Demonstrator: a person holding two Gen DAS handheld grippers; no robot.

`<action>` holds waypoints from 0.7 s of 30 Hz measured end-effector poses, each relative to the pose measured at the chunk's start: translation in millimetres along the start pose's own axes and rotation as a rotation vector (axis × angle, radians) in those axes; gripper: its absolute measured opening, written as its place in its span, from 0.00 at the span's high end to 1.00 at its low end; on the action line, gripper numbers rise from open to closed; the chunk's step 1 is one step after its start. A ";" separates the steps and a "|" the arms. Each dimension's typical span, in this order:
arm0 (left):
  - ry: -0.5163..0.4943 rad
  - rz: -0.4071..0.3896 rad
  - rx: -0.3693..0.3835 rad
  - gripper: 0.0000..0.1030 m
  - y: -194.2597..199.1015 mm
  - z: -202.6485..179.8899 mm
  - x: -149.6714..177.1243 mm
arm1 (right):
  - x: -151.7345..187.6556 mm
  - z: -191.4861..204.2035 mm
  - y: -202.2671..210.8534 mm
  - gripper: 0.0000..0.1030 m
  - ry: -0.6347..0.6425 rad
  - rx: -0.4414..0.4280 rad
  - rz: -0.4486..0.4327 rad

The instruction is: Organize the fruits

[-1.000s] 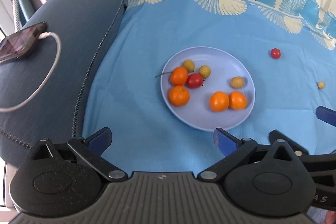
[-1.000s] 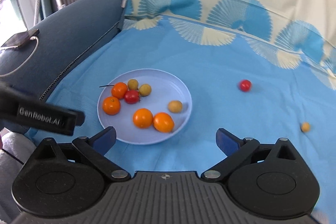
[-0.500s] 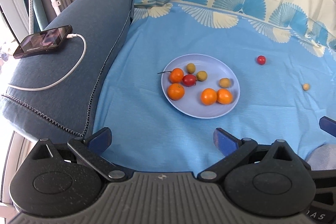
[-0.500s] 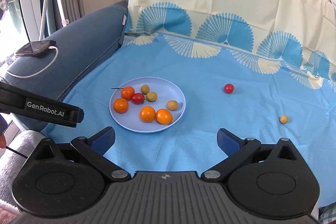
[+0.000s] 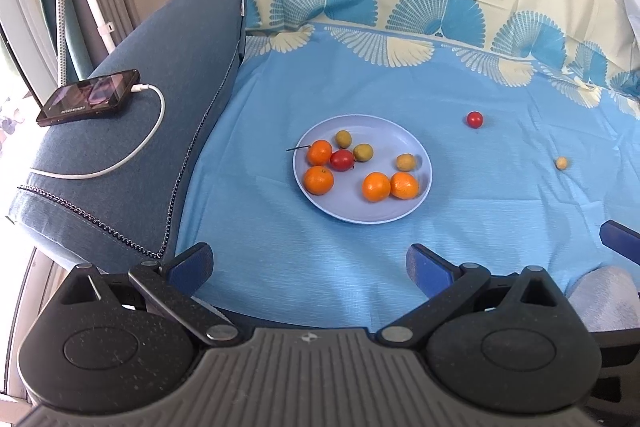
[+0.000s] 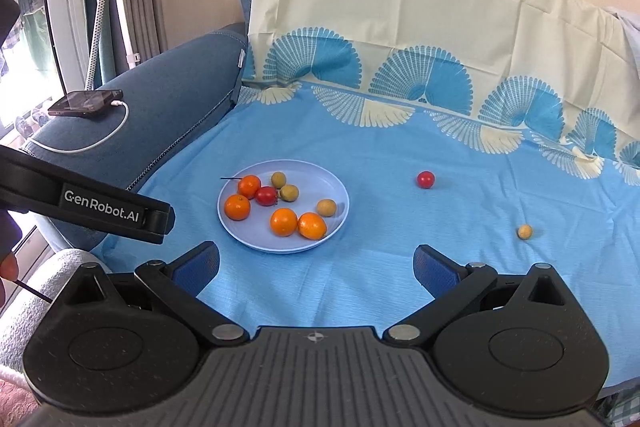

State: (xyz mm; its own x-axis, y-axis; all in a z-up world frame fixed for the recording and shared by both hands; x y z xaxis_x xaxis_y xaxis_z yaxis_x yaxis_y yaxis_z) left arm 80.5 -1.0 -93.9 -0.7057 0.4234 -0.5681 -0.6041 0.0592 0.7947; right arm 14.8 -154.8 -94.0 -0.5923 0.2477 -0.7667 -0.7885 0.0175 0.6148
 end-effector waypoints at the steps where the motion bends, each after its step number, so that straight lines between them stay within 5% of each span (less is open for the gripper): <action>1: 0.000 0.000 0.000 0.00 0.9 -0.2 -0.3 | -0.2 0.2 1.5 0.01 0.001 0.000 -0.003; 21: -0.026 0.003 -0.003 0.00 0.7 -2.1 -5.2 | -0.9 -1.3 3.4 0.01 -0.008 0.013 0.003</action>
State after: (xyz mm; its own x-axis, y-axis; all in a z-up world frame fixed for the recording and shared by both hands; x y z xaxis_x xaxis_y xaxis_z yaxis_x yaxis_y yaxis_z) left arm 83.0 -5.1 -90.9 -0.6977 0.4466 -0.5601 -0.6034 0.0550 0.7955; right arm 12.5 -156.2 -91.5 -0.5931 0.2550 -0.7637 -0.7846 0.0297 0.6193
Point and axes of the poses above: each gripper's, at about its wrist camera, not at the fingertips, and y roughly against the way its jaws point, z to its left, x to its underside, the point moved 10 cm from there along -y, roughly the way its jaws point, and after that the axes turned 14 degrees about -y, right-handed, at the moved point
